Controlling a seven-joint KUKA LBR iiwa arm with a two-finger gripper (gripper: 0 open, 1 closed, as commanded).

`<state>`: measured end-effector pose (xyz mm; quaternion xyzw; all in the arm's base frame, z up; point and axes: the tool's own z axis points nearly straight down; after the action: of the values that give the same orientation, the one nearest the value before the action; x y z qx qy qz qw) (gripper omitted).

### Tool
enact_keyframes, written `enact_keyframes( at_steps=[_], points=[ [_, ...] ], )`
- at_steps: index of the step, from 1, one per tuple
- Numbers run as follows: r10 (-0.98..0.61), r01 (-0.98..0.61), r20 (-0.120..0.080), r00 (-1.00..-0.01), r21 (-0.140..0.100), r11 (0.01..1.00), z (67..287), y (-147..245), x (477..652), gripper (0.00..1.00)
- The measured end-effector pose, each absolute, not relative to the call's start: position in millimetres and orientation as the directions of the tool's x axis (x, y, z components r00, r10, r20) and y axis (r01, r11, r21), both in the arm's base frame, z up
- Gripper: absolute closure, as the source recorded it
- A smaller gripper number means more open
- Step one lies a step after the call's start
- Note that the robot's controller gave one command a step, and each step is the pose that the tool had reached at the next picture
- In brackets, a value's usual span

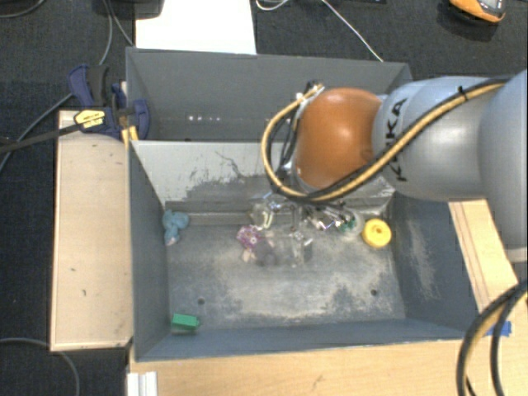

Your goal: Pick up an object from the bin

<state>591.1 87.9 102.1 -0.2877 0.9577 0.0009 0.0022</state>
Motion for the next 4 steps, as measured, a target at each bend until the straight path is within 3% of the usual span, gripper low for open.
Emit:
enact_keyframes(
  at_steps=[1, 2, 3, 4],
  points=[
    [-0.169, -0.169, -0.007, -0.986, 0.004, 0.986, 70, 122, 592.9, 0.0],
    [-0.816, -0.816, -0.01, -0.578, -0.005, 0.578, 71, 127, 593.4, 1.0],
    [-0.976, -0.976, -0.008, -0.216, -0.008, 0.216, 71, 130, 593.2, 1.0],
    [-0.816, -0.816, -0.019, -0.578, -0.009, 0.578, 116, 128, 594.7, 1.0]
  ],
)
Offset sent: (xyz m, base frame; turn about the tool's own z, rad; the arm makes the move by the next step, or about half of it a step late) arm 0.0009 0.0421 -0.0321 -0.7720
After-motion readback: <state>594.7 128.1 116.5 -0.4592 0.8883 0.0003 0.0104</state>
